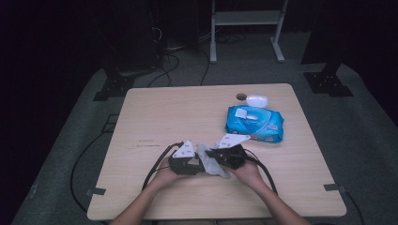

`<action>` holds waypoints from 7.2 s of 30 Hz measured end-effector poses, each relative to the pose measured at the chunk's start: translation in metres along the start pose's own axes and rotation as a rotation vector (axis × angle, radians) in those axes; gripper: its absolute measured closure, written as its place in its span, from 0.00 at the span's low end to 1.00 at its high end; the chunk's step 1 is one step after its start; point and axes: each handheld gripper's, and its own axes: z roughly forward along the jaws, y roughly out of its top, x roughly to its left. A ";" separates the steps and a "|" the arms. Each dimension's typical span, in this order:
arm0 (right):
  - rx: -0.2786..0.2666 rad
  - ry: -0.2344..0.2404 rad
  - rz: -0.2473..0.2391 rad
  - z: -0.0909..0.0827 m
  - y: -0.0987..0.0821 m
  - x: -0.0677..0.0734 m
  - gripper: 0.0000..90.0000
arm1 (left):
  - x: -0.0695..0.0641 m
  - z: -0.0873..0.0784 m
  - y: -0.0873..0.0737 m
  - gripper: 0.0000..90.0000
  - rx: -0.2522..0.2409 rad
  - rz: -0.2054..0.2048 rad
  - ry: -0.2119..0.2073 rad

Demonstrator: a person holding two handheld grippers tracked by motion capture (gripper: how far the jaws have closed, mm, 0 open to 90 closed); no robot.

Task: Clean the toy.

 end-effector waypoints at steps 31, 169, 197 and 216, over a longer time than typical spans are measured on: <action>-0.019 -0.045 0.050 -0.003 -0.006 -0.011 0.97 | 0.000 -0.006 -0.003 0.64 0.005 -0.024 0.032; 0.098 -0.088 0.051 -0.001 -0.030 -0.028 0.97 | 0.004 -0.008 -0.006 0.26 0.104 0.058 0.120; -0.030 -0.072 -0.065 -0.013 -0.018 -0.013 0.61 | 0.007 0.006 -0.004 0.24 0.121 0.053 0.113; 0.050 -0.034 -0.031 0.008 -0.027 -0.007 0.95 | 0.006 0.009 -0.004 0.26 0.138 0.053 0.091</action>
